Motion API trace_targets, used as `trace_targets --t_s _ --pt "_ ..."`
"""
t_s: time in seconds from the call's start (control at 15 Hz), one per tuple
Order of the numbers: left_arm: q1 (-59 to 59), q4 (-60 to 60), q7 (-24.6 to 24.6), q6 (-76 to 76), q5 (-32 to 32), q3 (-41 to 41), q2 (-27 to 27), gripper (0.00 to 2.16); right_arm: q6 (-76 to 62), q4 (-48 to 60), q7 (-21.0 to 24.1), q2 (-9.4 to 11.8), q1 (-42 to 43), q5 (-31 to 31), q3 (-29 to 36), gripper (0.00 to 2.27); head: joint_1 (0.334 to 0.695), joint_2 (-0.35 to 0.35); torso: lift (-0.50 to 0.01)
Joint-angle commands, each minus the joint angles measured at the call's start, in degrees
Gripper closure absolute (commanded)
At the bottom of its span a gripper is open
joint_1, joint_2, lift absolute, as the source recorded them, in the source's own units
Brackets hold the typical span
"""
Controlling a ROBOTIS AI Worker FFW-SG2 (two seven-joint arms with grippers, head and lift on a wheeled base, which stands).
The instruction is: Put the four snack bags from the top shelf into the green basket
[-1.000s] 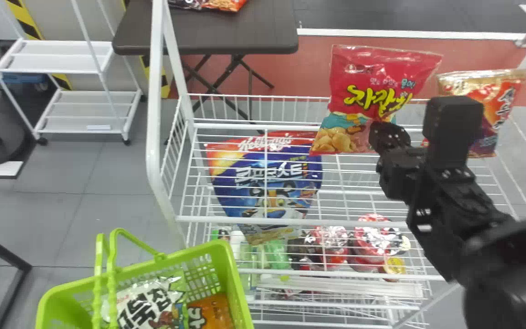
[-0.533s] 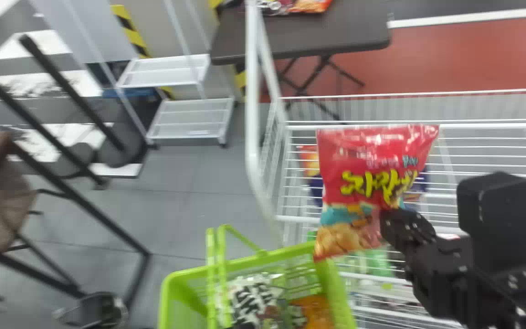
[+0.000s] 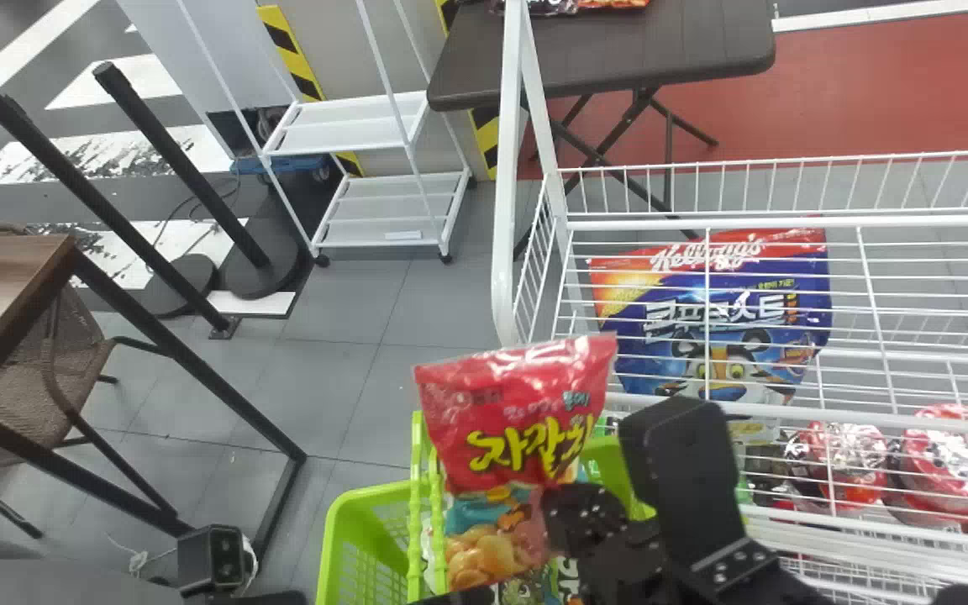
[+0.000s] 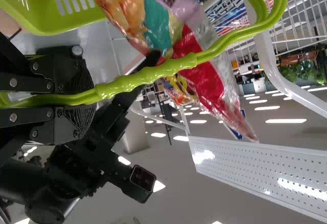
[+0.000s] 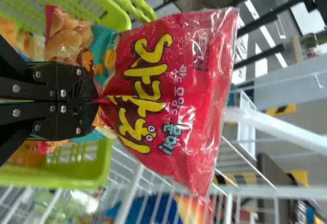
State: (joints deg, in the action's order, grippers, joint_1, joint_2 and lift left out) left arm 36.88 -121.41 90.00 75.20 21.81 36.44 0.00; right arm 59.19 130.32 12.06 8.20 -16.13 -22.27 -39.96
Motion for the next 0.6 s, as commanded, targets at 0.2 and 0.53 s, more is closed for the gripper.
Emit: trace_targets --t_s 0.2,0.53 --pt "-0.8 0.2 0.6 0.0 0.1 -0.3 -0.1 2.15 4.9 -5.6 0.1 -0.1 2.9 -10.9 -0.3 2.25 0.695 0.35 -0.001" --pt "-1.0 0.1 0.6 0.0 0.1 -0.5 -0.1 2.15 4.9 -14.1 -2.4 -1.2 7.9 -15.1 -1.4 0.87 0.695 0.35 -0.001"
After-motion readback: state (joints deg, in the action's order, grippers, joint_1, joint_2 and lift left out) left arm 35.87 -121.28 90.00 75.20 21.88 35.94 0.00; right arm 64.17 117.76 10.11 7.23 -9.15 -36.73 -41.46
